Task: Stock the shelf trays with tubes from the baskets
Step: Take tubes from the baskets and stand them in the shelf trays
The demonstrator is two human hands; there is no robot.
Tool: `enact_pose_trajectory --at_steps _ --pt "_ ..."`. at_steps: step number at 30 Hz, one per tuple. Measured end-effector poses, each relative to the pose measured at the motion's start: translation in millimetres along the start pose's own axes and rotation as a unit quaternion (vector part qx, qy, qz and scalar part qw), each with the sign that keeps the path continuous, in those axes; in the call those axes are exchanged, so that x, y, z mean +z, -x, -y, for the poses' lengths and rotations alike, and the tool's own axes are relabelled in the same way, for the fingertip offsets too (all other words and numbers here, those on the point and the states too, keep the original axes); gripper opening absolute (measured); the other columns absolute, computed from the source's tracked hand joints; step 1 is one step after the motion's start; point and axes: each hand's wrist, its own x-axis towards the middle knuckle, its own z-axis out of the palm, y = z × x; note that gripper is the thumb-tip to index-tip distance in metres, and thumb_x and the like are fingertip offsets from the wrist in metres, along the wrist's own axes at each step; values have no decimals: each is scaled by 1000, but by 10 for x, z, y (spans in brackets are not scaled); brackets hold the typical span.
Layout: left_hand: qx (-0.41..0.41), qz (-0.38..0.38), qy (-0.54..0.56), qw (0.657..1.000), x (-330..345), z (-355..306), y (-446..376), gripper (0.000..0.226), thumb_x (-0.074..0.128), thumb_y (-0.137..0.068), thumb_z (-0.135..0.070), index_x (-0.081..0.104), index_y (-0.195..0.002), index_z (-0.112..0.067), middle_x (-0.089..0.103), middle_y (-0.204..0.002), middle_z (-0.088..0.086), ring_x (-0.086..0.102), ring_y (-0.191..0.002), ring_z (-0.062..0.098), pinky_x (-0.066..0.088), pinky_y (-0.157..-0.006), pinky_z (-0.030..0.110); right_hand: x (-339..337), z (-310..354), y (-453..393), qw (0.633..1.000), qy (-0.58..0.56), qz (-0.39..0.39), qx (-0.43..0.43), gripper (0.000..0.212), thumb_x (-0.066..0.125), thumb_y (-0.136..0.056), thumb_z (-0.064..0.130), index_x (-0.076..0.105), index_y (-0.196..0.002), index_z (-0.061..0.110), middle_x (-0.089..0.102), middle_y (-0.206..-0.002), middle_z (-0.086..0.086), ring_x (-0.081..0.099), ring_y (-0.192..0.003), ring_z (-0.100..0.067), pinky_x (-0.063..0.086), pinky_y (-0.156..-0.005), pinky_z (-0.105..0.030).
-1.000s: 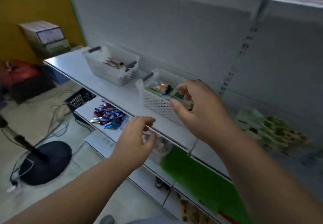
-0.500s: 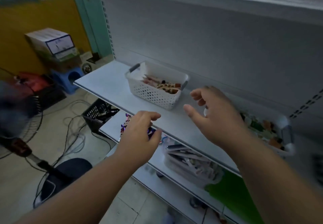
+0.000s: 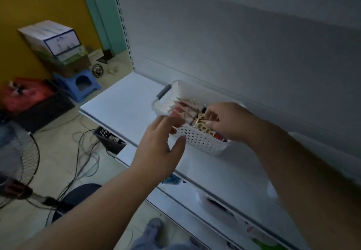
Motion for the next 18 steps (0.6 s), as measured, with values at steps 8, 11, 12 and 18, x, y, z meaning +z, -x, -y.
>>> enact_pose_trajectory --at_steps 8,11,12,18 --pt "131 68 64 987 -159 436 -791 26 64 -87 -21 60 -112 -25 52 -103 -17 53 -92 -3 40 -72 5 286 24 -471 983 157 81 50 20 70 -79 31 64 -93 18 66 -90 -1 61 -80 -21 53 -70 -35" --pt "174 95 77 977 -150 574 -1041 24 65 -86 -17 62 -109 -22 53 -101 -17 54 -89 0 41 -73 8 252 36 -465 983 156 61 71 14 69 -80 32 62 -90 25 63 -84 4 59 -79 -19 50 -70 -31" --pt "185 106 81 974 -132 605 -1110 23 65 -86 -17 62 -109 -22 54 -101 -16 55 -89 1 43 -74 9 201 63 -407 985 143 32 86 10 68 -80 31 60 -82 26 60 -78 6 56 -77 -18 44 -65 -28" --pt "195 249 28 948 94 467 -1490 20 59 -91 -27 61 -111 -28 59 -106 -14 57 -90 2 39 -72 1 -133 287 224 942 -74 -273 179 14 68 -85 24 55 -91 24 57 -84 11 55 -73 -3 42 -58 -20"
